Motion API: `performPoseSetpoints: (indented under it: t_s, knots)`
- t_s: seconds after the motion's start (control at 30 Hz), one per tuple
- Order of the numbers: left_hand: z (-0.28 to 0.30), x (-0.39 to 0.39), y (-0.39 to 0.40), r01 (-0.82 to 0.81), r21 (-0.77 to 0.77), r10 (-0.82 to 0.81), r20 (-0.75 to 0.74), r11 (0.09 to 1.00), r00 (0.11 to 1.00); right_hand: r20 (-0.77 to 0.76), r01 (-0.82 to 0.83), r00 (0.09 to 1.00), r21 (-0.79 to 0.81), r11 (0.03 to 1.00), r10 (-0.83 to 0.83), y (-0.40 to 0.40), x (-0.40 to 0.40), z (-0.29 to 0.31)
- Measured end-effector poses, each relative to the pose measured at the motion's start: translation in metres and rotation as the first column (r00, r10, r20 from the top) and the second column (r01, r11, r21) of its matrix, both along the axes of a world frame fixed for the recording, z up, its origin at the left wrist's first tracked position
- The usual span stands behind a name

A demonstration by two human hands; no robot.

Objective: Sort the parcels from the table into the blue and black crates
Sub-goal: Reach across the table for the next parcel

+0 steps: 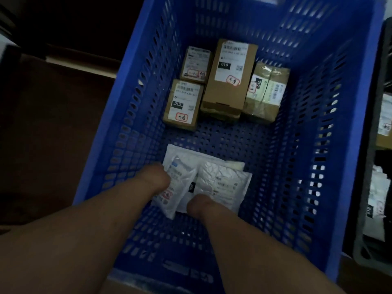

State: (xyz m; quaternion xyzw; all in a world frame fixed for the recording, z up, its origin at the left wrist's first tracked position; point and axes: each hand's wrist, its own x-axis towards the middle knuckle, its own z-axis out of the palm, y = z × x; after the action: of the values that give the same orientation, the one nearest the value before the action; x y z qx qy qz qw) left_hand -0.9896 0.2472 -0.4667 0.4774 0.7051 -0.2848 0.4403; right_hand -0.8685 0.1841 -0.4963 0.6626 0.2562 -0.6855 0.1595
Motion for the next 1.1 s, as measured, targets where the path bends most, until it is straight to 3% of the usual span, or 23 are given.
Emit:
performPoseSetpoints:
  t_s: [0.2,0.5,0.7,0.9,1.1]
  knots:
    - [0.022,0.009,-0.003,0.077,-0.012,-0.077,0.041,0.997,0.996,0.116,-0.245,0.966,0.115,0.963,0.232,-0.006,0.023,0.011]
    - [0.107,0.071,0.002,0.184,0.102,-0.192,0.073,0.978,0.979,0.117,-0.104,0.991,0.41,0.906,0.061,0.016,0.083,0.108]
    - [0.169,0.143,-0.018,0.099,0.273,-0.138,0.128,0.957,0.982,0.045,0.041,0.996,0.59,0.806,-0.083,-0.001,0.151,0.181]
    - [0.235,0.271,-0.073,-0.007,0.419,-0.117,0.27,0.908,0.956,0.061,0.107,0.974,0.731,0.675,-0.22,-0.072,0.294,0.257]
    - [0.293,0.419,-0.132,0.08,0.513,-0.296,0.355,0.854,0.887,0.133,0.151,0.918,0.753,0.641,-0.373,-0.159,0.455,0.311]
